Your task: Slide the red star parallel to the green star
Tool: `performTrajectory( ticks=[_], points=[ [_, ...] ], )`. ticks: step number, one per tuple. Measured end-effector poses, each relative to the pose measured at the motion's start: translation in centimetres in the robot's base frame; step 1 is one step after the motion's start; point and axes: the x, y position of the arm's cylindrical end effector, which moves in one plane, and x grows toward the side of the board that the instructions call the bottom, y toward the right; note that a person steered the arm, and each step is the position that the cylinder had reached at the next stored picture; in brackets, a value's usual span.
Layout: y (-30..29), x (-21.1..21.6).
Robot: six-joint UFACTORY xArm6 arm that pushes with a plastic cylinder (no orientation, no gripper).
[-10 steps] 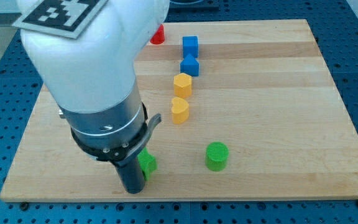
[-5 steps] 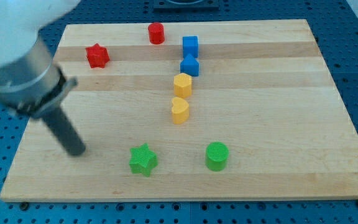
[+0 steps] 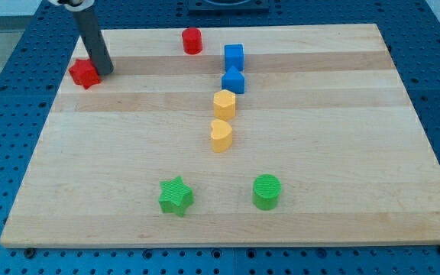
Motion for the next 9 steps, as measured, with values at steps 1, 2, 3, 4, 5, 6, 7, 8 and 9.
performTrajectory(
  ticks=[1, 2, 3, 4, 5, 6, 7, 8, 9],
  points=[
    [0.1, -5.1],
    [-1.8, -2.9],
    [-1.8, 1.8],
    [-1.6, 2.8],
    [-2.4, 0.5],
    [-3.9, 2.7],
    [-1.2, 6.5],
    [-1.0, 9.9],
    [-1.5, 10.0]
  ],
)
